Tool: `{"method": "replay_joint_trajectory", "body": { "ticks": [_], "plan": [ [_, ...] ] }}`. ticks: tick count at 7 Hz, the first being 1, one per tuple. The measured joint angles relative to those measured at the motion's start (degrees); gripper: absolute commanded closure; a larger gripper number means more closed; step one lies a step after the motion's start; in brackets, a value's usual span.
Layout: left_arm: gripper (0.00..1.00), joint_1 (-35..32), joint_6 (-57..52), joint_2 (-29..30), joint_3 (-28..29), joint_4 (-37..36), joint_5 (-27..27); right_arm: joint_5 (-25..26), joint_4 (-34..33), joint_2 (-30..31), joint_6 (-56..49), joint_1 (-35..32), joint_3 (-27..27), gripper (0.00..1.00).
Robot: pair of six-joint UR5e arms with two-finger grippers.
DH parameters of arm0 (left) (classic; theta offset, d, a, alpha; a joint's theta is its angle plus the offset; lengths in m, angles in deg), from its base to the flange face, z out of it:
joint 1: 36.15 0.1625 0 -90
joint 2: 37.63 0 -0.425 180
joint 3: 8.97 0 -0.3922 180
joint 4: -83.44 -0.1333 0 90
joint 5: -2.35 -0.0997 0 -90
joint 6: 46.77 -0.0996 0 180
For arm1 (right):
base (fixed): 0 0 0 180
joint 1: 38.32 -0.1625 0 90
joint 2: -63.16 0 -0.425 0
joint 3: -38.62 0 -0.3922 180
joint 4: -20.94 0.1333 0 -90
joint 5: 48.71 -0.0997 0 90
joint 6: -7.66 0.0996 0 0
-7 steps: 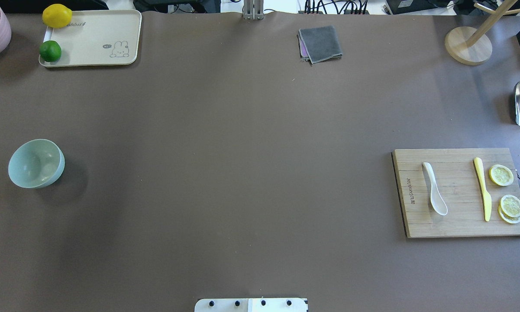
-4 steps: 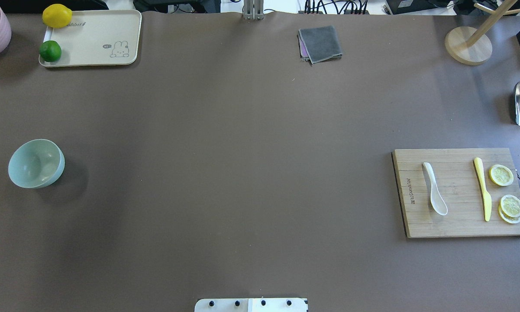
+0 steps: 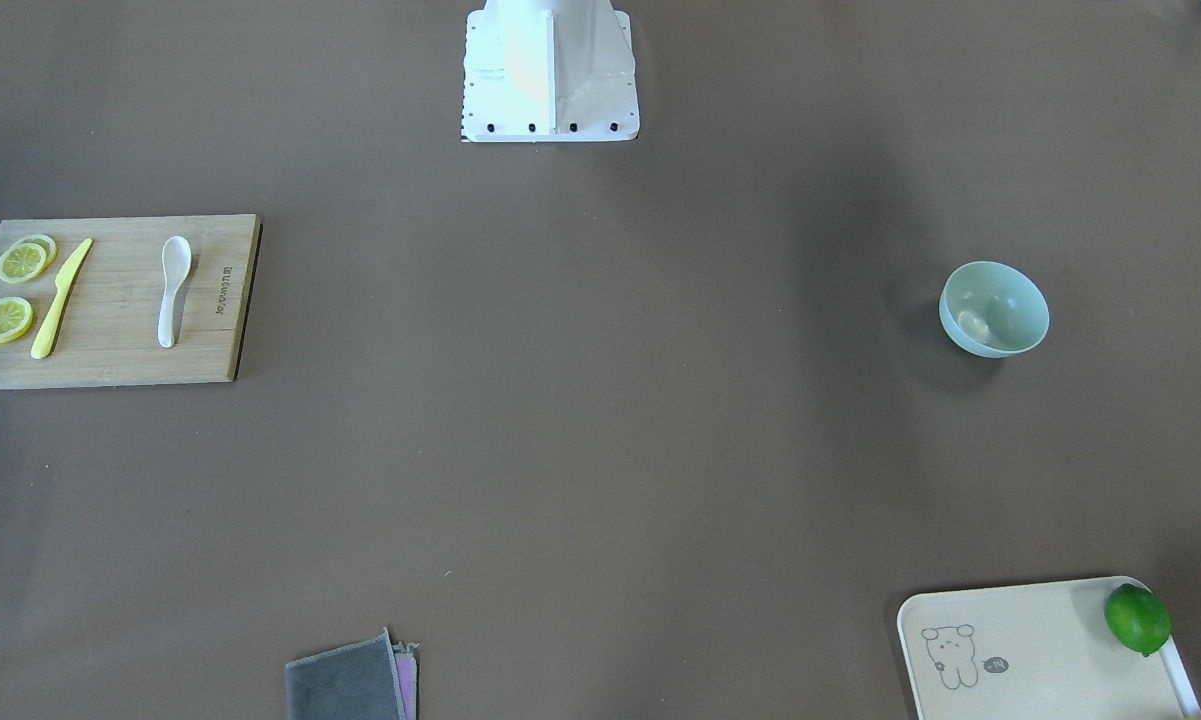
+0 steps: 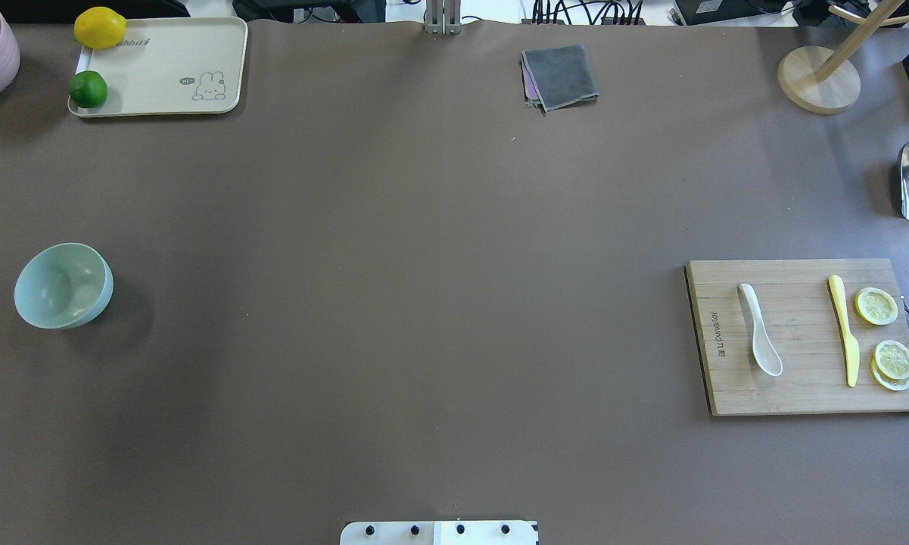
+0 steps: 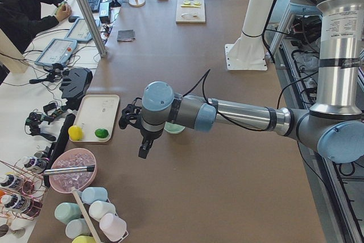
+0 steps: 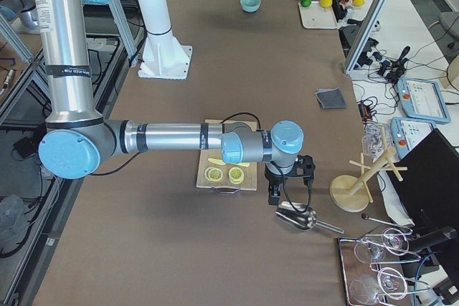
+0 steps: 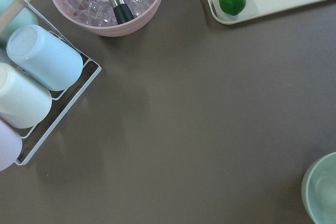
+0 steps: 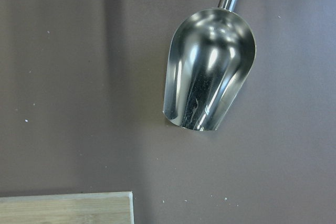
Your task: Place spoon in bowl
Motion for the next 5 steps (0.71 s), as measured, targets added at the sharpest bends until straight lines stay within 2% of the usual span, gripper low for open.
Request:
{"method": "replay_joint_trajectory", "body": {
  "ticks": [5],
  "plan": [
    [0.01,0.78,-0.40,-1.01,1.23,2.43,0.19,-1.05,-0.10,-0.34,0.19,0.03,-0.10,0.00]
  ]
}}
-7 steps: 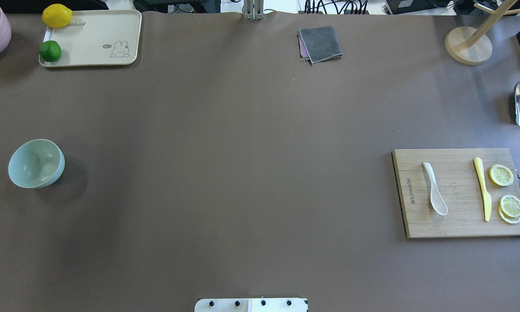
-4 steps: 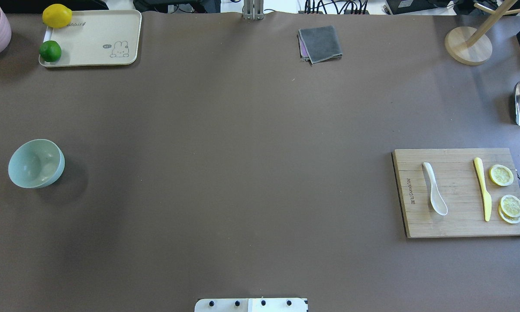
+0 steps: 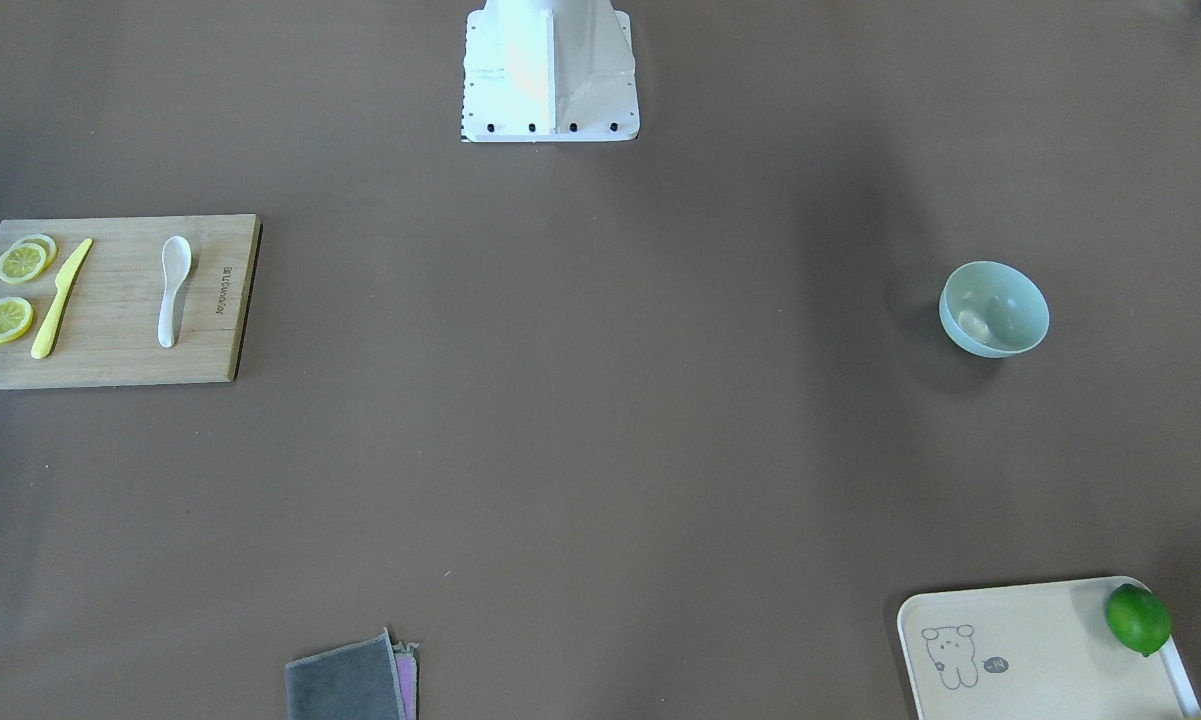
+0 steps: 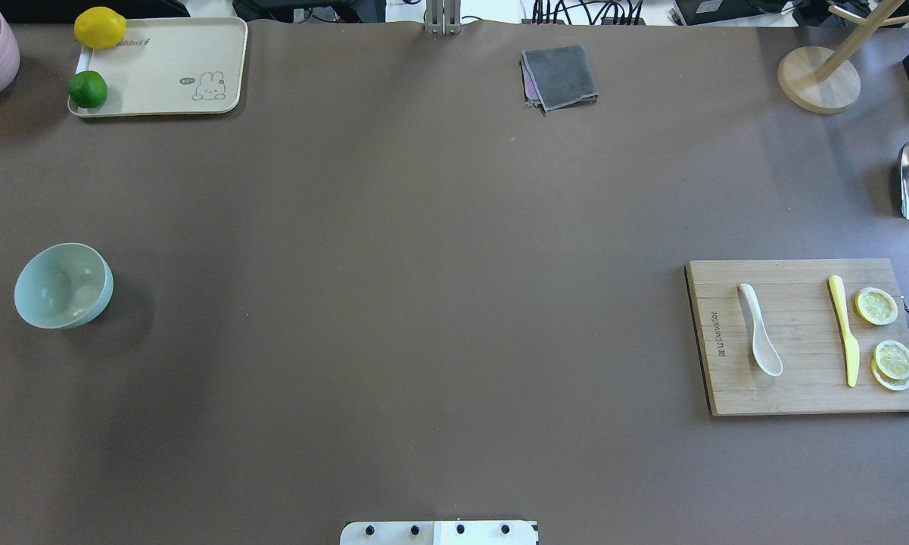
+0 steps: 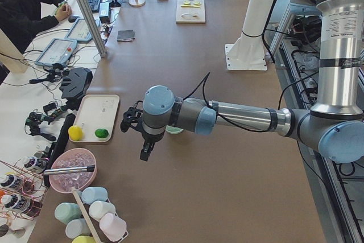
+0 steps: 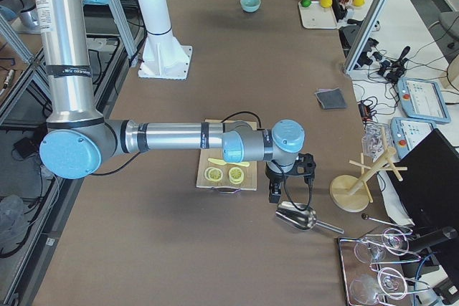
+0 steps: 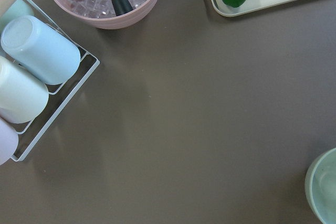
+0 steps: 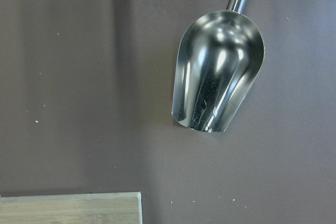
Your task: Place spoon in bowl
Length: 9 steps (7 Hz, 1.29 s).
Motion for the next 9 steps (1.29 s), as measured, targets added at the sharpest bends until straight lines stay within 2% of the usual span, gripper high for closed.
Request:
{"method": "replay_joint_trajectory", "body": {
  "ticks": [1,3,5,7,9],
  "plan": [
    [0.01,0.53,0.09,-0.55,1.01,2.90,0.42,-0.18,0.01,-0.18,0.16,0.06,-0.01,0.00],
    [0.01,1.38,1.16,-1.03,2.31,6.21,6.56,-1.33,0.02,-1.22,0.52,0.07,0.35,0.00],
    [0.01,4.45,11.89,-0.85,2.43,9.82,8.88,-3.83,0.64,-1.85,0.54,0.06,0.49,0.00],
    [0.01,12.81,28.35,-0.80,3.37,19.70,4.62,-4.25,5.64,-1.71,0.58,0.05,1.15,0.00],
    [0.01,20.38,39.47,-0.57,7.03,30.39,0.58,-4.56,7.77,-1.71,0.67,0.05,1.77,0.00]
  ]
}}
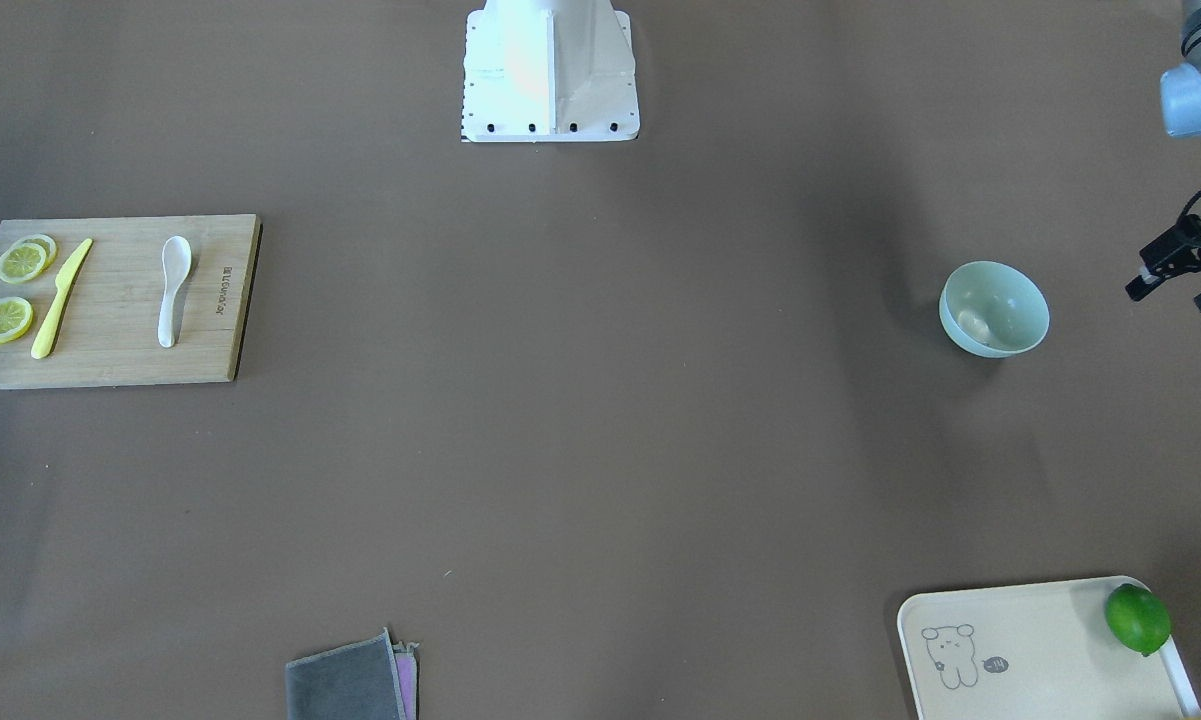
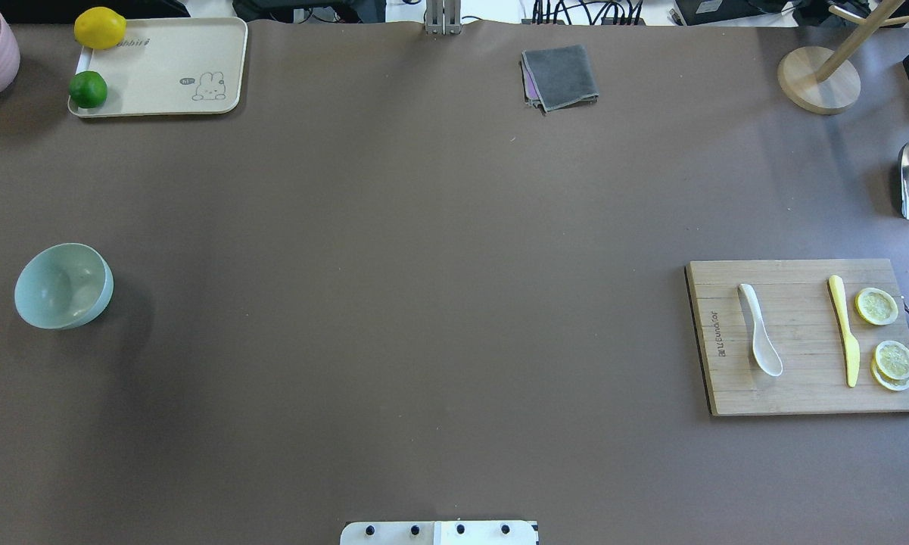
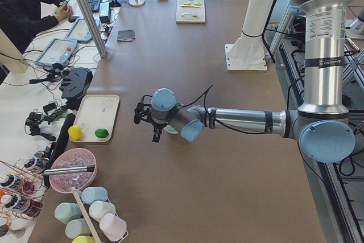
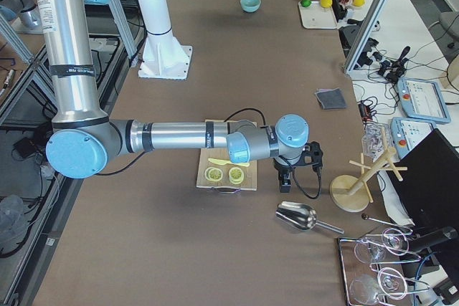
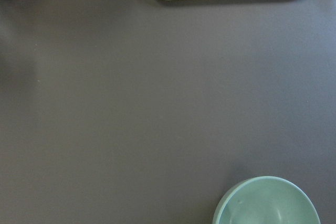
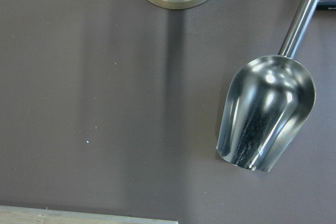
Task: Place spoon in bowl
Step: 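Lower the left gripper to the rim of the pale green bowl and grip it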
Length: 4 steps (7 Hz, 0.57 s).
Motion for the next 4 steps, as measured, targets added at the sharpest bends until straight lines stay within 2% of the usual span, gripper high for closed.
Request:
{"method": "replay_joint_trajectory", "body": {
  "ticks": [2,4],
  "plan": [
    [0.01,4.92,5.08,0.72,4.16,7.66,-0.77,-0.68,0.28,0.12,-0.01,0.00,0.16,0.00],
    [0.01,7.73,5.98,1.24,5.71,10.12,-0.83,-1.32,0.38,0.29,-0.12,0.00,0.27,0.00]
  ]
}}
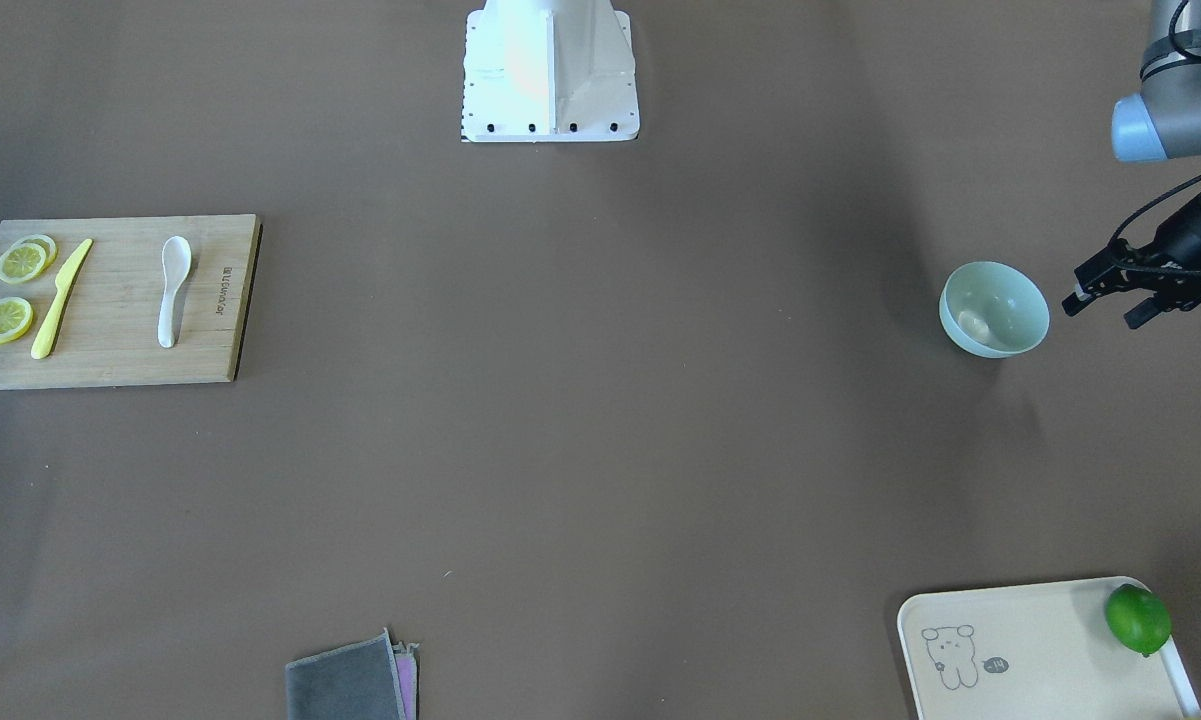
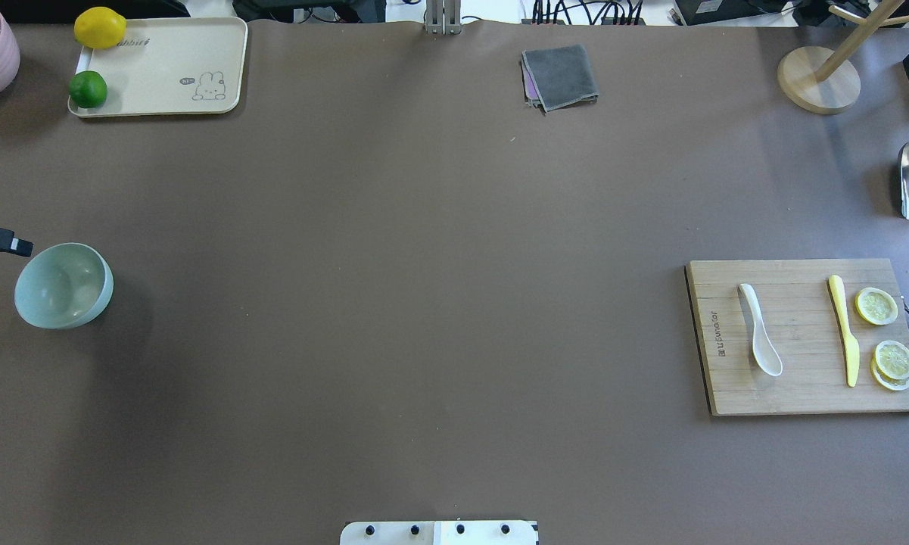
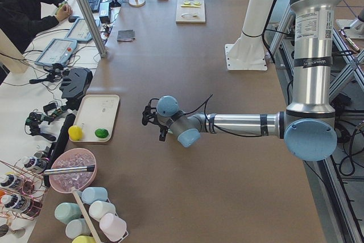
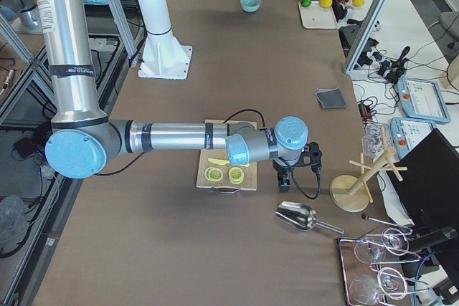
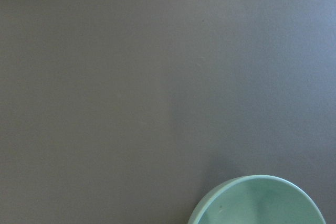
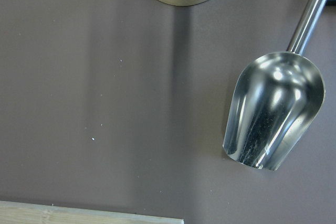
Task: Place spoon in bowl
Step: 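Lower the left gripper to the rim of the pale green bowl and grip it, then drag the pale green bowl with the left gripper toward the table center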
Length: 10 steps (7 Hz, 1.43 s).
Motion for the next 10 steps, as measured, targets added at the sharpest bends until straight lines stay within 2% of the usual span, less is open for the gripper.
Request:
{"method": "replay_joint_trajectory", "body": {
  "ticks": [4,5,6,7,10],
  "plan": [
    [0.03,3.27,0.03,0.13,2.43,3.68,0.34,-0.12,0.02,0.08,-0.04,0.00,-0.22,0.00],
    [0.42,3.91,-0.05,0.14,3.50,4.81,0.34,-0.15,0.02,-0.03,-0.03,0.00,-0.28,0.00],
    [0.86,4.20,-0.09,0.11,4.05,5.48,0.35,-0.18,0.01,-0.13,-0.03,0.00,-0.33,0.00],
    [1.00,4.33,-0.10,-0.10,4.27,6.38,0.38,-0.20,0.01,-0.19,-0.02,0.00,-0.37,0.00],
    [1.00,4.45,0.37,-0.67,4.54,8.21,0.53,-0.25,0.02,-0.40,0.03,0.00,-0.46,0.00]
  ]
}}
